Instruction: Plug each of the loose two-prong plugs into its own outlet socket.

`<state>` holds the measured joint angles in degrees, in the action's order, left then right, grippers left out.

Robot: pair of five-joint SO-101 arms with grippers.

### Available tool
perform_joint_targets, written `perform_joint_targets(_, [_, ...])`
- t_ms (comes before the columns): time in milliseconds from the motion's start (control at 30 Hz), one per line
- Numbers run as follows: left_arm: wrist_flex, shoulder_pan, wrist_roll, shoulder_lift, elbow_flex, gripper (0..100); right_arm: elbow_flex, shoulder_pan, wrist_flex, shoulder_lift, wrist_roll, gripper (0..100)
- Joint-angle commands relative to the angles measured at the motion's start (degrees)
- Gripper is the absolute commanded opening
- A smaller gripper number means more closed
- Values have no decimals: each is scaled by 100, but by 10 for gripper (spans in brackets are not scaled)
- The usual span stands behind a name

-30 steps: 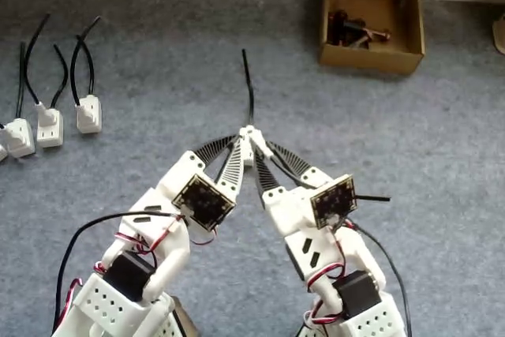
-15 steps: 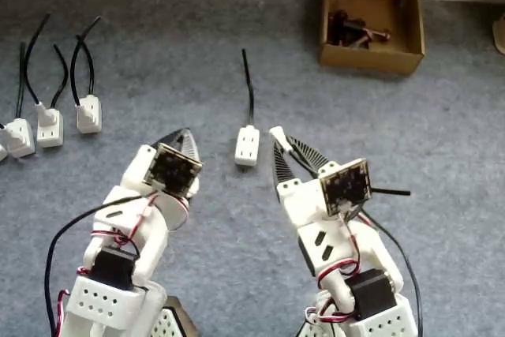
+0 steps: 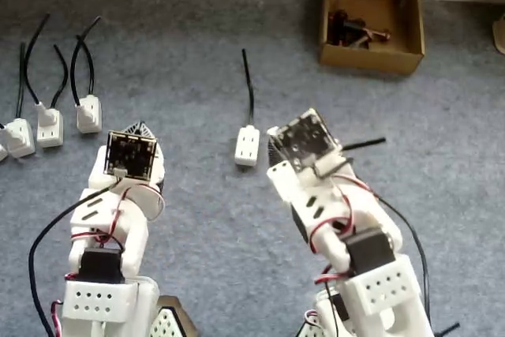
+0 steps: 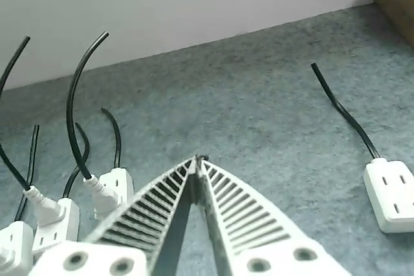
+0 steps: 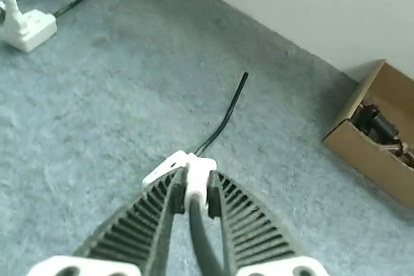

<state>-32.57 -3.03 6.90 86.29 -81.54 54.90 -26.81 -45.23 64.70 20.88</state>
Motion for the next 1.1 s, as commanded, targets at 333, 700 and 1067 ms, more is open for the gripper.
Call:
perform_joint_targets(333, [26,-48,-53,40,-127,6,-2976,-75,-1473,-2879,1574,5])
perform_joint_targets(700, [26,-40,-53,40,-136,6,-3451,-699,-2958,-3741,2673,5])
perform_joint_targets(1067, [26,-40,-53,40,-189,6,-3442,-1086,-2949,-3741,1705,6])
